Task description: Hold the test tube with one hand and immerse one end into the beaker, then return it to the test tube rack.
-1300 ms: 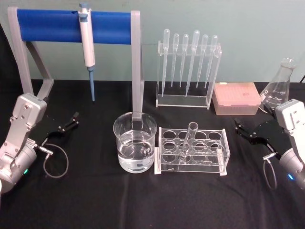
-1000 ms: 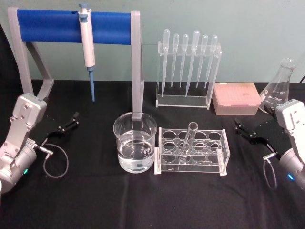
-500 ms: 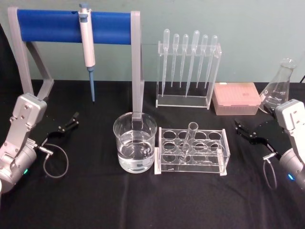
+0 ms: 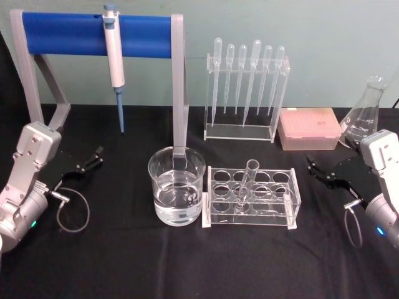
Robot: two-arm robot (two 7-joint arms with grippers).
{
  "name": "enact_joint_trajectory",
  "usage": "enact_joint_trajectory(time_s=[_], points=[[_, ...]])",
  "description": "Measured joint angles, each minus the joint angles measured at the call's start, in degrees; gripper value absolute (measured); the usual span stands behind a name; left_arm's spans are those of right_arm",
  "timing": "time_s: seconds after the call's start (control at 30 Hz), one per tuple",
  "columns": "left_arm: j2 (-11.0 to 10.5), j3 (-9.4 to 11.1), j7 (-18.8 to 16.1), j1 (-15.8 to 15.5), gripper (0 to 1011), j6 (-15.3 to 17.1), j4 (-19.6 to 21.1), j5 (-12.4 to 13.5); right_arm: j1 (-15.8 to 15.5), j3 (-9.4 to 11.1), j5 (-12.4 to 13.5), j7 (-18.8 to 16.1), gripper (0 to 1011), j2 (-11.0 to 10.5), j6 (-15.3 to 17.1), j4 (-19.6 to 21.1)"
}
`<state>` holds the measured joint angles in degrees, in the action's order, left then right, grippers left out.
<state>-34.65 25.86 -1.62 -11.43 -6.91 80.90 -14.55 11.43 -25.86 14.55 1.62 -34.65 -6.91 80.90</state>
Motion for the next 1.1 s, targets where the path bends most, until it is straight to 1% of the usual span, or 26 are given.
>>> enact_joint_trajectory(time_s=[0.2,0.3,0.4,0.43,0.5,0.53,0.6,0.63,0.77,0.83,0.93,0.97,1.03,1.07,1.1], points=[[0.0,0.0,0.0,0.0,1000,0.0,0.0,0.0,-0.01,0.24,-0.04,-0.22,1002,0.02,-0.43,0.06],[0.0,0.0,0.0,0.0,1000,0.0,0.0,0.0,-0.43,1.26,0.45,-1.26,1002,-0.17,-1.52,1.26],[0.0,0.0,0.0,0.0,1000,0.0,0.0,0.0,-1.31,2.63,1.61,-2.39,1002,-0.81,-1.92,3.32],[0.0,0.0,0.0,0.0,1000,0.0,0.0,0.0,-1.9,3.28,2.23,-3.0,1002,-1.26,-1.98,4.46],[0.0,0.0,0.0,0.0,1000,0.0,0.0,0.0,-2.52,3.94,2.82,-3.71,1003,-1.79,-2.07,5.72],[0.0,0.0,0.0,0.0,1000,0.0,0.0,0.0,-3.21,4.68,3.44,-4.47,1002,-2.54,-2.14,7.02],[0.0,0.0,0.0,0.0,1000,0.0,0.0,0.0,-3.93,5.37,4.13,-5.43,1002,-3.33,-2.15,8.34],[0.0,0.0,0.0,0.0,1000,0.0,0.0,0.0,-4.66,6.09,4.98,-6.46,1002,-4.08,-2.18,9.54],[0.0,0.0,0.0,0.0,1000,0.0,0.0,0.0,-6.08,7.61,7.0,-8.98,1002,-5.84,-2.35,11.68],[0.0,0.0,0.0,0.0,1000,0.0,0.0,0.0,-7.64,8.84,9.48,-13.02,1002,-8.18,-2.51,13.46],[0.0,0.0,0.0,0.0,1000,0.0,0.0,0.0,-8.66,9.39,11.46,-17.38,1002,-10.3,-2.97,14.4],[0.0,0.0,0.0,0.0,1000,0.0,0.0,0.0,-9.23,9.54,12.65,-20.43,1002,-11.59,-3.56,14.79],[0.0,0.0,0.0,0.0,1000,0.0,0.0,0.0,-9.78,9.63,13.78,-24.01,1002,-13.06,-4.54,15.06],[0.0,0.0,0.0,0.0,1000,0.0,0.0,0.0,-10.24,9.64,14.66,-27.4,1002,-14.35,-5.74,15.23],[0.0,0.0,0.0,0.0,1000,0.0,0.0,0.0,-10.42,9.63,15.0,-29.03,1002,-14.83,-6.33,15.28]])
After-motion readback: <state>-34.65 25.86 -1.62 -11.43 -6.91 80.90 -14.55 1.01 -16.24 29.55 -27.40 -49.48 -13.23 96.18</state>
